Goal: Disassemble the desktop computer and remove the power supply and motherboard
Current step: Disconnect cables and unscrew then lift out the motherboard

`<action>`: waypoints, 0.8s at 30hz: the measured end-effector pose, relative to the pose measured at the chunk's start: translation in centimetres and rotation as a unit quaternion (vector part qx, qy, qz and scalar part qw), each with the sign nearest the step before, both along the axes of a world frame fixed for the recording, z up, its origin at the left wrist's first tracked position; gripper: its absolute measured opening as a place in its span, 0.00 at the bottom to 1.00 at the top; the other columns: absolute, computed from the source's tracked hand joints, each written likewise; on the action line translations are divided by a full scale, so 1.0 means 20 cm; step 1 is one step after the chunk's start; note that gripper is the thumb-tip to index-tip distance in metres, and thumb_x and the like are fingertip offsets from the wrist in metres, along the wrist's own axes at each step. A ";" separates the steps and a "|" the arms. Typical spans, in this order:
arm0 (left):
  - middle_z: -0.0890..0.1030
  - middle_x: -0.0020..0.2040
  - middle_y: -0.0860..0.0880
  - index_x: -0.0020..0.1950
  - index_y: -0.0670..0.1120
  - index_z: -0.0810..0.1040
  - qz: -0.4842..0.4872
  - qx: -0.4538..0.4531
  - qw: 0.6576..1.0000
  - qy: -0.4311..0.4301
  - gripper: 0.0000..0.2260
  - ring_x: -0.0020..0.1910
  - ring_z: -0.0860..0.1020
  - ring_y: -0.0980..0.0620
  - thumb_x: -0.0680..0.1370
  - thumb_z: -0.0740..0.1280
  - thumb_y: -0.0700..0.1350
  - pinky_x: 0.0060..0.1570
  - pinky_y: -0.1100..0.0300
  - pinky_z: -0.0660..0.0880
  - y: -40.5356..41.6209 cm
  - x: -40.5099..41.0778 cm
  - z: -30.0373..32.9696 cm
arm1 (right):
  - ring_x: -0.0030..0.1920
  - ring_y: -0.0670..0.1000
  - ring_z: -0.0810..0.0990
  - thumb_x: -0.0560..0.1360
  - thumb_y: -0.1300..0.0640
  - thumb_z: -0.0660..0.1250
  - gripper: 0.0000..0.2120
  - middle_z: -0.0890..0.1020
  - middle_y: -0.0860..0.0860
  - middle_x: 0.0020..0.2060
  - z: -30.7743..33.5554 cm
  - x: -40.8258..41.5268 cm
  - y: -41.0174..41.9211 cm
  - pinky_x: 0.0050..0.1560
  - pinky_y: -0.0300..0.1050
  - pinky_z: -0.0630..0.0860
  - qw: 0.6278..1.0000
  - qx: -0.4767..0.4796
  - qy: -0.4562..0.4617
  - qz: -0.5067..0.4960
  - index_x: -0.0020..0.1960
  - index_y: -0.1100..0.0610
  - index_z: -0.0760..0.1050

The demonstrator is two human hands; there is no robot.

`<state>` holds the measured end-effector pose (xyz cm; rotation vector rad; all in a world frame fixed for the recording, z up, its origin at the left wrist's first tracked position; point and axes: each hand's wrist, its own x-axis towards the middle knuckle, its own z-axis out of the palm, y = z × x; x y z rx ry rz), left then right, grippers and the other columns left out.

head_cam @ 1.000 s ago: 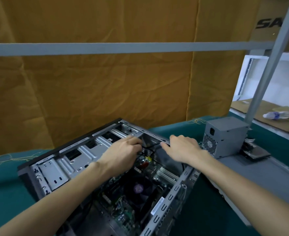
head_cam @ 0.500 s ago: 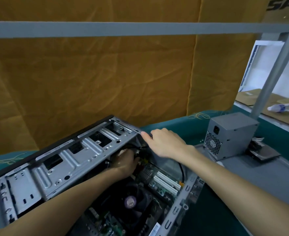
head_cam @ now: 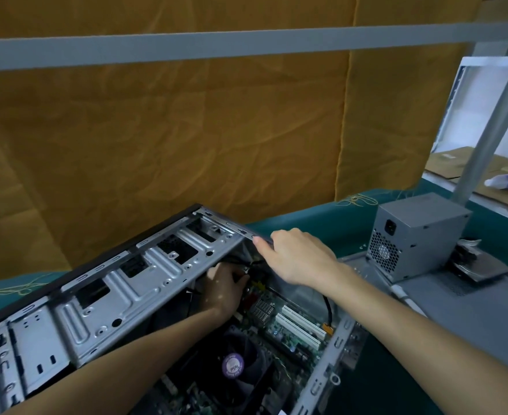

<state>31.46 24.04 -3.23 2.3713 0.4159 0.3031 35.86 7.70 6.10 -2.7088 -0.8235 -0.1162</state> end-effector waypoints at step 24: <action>0.71 0.32 0.55 0.32 0.51 0.66 -0.074 0.112 0.990 -0.051 0.20 0.36 0.77 0.50 0.82 0.65 0.41 0.36 0.57 0.61 0.00 -0.01 -0.02 | 0.31 0.51 0.71 0.84 0.36 0.47 0.26 0.74 0.51 0.33 0.03 -0.04 0.00 0.31 0.50 0.63 0.999 -0.031 -0.002 -0.012 0.40 0.53 0.68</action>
